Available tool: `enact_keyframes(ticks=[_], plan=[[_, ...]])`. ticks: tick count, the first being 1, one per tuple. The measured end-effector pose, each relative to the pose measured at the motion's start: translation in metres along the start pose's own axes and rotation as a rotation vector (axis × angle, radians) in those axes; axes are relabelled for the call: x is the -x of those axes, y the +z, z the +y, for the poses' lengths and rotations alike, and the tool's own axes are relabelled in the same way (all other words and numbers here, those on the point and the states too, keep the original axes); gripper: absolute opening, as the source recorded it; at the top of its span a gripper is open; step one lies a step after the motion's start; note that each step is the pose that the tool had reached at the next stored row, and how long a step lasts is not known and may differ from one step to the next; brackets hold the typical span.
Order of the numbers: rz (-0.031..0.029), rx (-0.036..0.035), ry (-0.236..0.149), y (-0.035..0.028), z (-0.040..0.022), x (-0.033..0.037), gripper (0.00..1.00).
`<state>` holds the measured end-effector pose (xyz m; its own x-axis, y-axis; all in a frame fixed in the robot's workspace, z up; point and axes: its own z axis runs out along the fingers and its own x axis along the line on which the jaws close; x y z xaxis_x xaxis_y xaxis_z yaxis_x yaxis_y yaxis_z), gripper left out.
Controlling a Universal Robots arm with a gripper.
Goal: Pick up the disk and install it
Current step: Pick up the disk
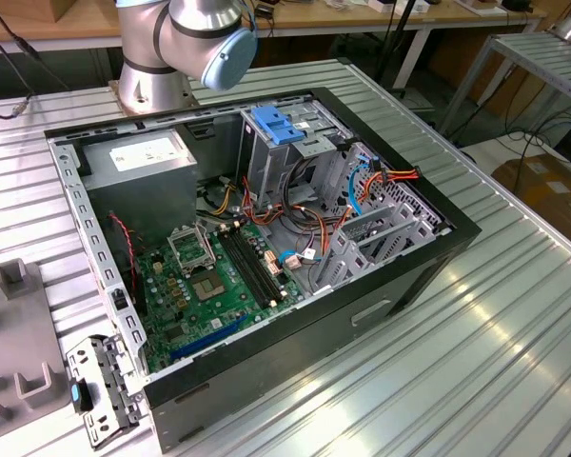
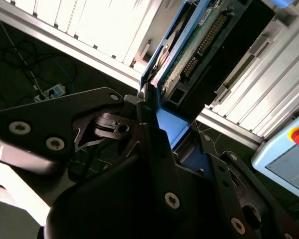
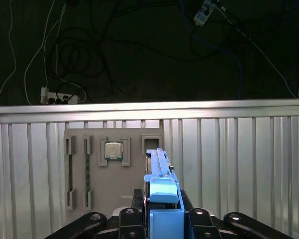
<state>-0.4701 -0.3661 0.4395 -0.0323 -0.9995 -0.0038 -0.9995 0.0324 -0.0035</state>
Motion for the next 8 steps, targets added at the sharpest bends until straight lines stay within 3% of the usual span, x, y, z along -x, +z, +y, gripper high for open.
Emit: enact_keyframes(ticks=[5, 6, 7, 8], plan=[[0.0, 0.0, 0.0, -0.0015, 0.0, 0.0, 0.37], [0.0, -0.0001, 0.0, -0.0071, 0.0, 0.0, 0.37], [0.0, 0.0001, 0.0, -0.0188, -0.0001, 0.0001, 0.37], [0.0, 0.0003, 0.0, -0.0248, -0.0001, 0.0001, 0.37]])
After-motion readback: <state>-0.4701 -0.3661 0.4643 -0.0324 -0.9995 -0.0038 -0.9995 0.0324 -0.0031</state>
